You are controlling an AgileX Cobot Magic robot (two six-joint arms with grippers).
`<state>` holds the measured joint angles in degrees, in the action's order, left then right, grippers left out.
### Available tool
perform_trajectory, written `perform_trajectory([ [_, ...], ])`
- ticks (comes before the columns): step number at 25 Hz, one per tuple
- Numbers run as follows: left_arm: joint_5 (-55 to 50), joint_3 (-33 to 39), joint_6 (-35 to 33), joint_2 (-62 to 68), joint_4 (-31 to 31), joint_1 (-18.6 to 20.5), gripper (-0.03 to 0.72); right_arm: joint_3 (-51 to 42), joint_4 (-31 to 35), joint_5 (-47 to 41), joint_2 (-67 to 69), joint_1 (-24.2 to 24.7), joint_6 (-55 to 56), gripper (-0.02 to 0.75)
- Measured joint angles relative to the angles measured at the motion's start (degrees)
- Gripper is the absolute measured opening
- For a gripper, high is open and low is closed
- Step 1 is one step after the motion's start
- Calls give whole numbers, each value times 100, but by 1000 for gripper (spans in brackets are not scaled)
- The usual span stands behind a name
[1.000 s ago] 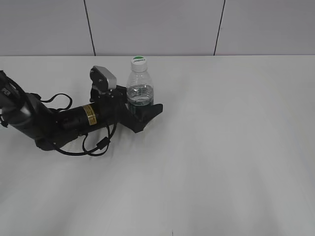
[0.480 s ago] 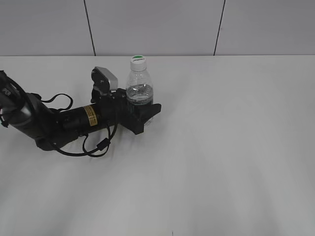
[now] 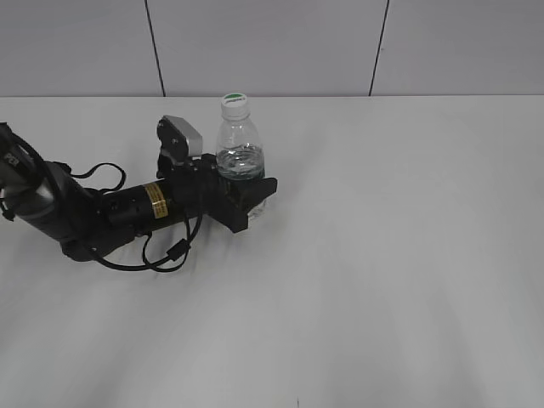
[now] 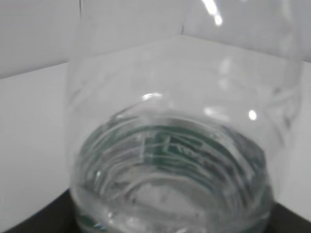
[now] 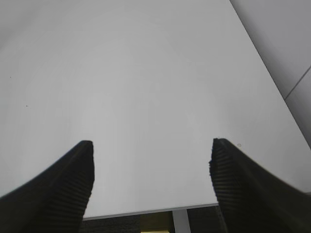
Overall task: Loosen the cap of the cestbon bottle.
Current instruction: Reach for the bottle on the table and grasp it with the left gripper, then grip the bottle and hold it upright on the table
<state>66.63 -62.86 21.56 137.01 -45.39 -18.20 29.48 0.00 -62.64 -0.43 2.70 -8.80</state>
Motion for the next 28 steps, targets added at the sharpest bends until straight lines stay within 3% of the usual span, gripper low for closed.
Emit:
perform_trajectory([
  [10,40,0,-6,1,-306,49,412,0,0,0,0,0,0,566],
  [21,91,6,-25,-252,-2243,129,412,0,0,0,0,0,0,566],
  [28,102,332,-25,-664,-2121,118,412,0,0,0,0,0,0,566],
])
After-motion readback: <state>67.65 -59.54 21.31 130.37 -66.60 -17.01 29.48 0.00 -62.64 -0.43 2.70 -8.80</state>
